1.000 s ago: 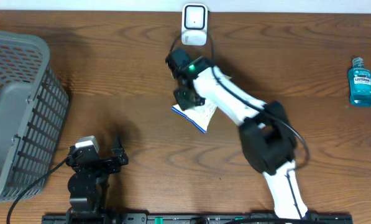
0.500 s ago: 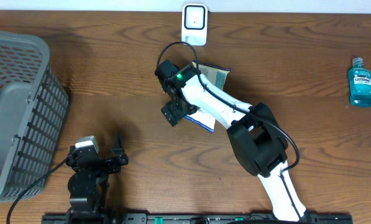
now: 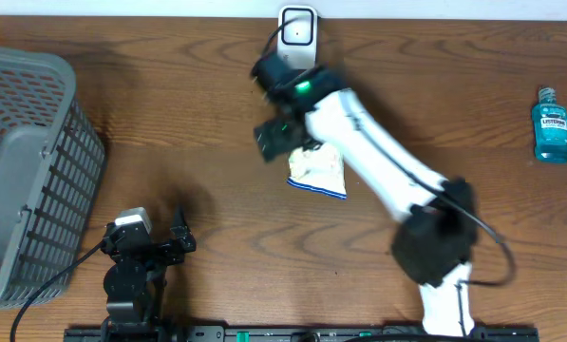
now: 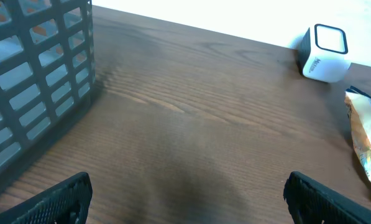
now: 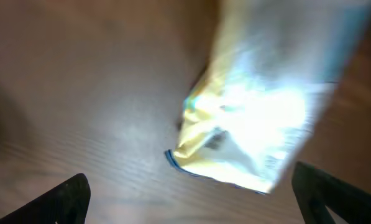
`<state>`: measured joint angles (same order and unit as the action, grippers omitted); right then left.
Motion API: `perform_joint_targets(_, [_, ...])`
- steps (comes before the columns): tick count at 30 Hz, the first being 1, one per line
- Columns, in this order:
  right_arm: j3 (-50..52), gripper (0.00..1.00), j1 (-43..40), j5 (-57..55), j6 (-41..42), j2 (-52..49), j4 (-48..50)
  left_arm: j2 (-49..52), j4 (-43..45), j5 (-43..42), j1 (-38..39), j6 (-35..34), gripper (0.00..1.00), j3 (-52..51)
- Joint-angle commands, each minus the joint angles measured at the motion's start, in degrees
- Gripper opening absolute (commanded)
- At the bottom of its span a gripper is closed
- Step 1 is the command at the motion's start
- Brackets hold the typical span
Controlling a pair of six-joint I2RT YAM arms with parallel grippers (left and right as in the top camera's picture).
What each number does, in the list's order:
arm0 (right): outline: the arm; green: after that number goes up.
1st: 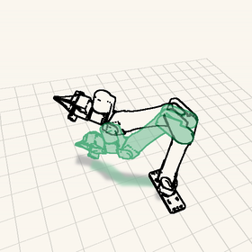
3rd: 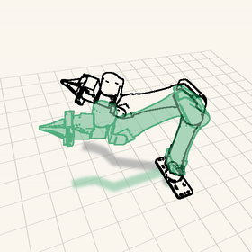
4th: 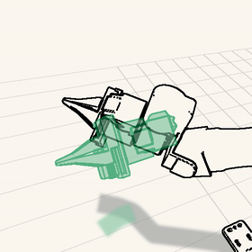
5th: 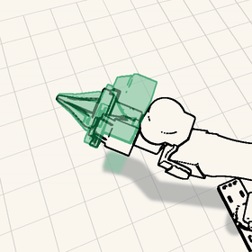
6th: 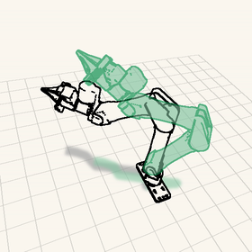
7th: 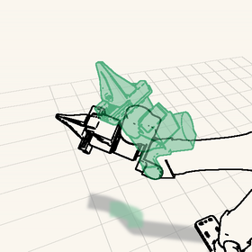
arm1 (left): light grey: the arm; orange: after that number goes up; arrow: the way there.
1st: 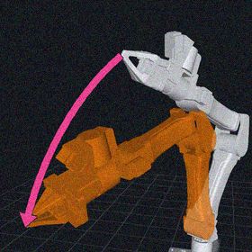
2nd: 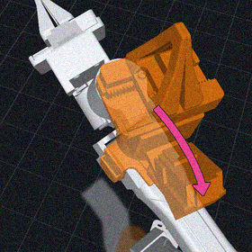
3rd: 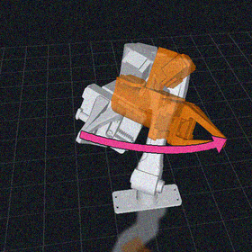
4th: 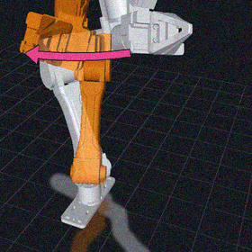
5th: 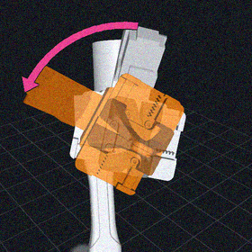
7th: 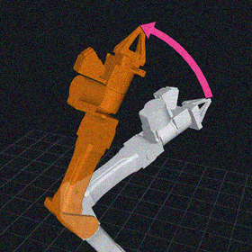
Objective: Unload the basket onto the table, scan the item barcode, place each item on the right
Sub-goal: 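Carry the snack bag to the white scanner and hold it there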
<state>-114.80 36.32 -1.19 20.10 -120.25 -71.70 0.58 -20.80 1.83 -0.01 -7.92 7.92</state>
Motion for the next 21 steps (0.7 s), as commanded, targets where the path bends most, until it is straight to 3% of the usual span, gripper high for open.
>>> perform_joint_targets(1, [1.22, 0.99, -5.07, -0.28, 4.42, 1.14, 1.44, -0.35, 0.07, 0.09, -0.31, -0.55, 0.98, -0.11])
perform_joint_targets(6, [9.84, 0.99, -13.2, 16.76, -10.05, -2.1, 9.75, -0.35, 0.07, 0.09, -0.31, -0.52, 0.98, -0.11])
perform_joint_targets(9, [12.41, 0.99, -16.26, 23.28, -12.94, -3.85, 13.18, -0.35, 0.04, 0.09, -0.31, -0.52, 0.98, -0.11])
perform_joint_targets(21, [12.87, 0.99, -16.61, 23.71, -14.88, -14.91, 16.0, -0.35, 0.04, 0.09, -0.31, -0.55, 0.98, -0.11])
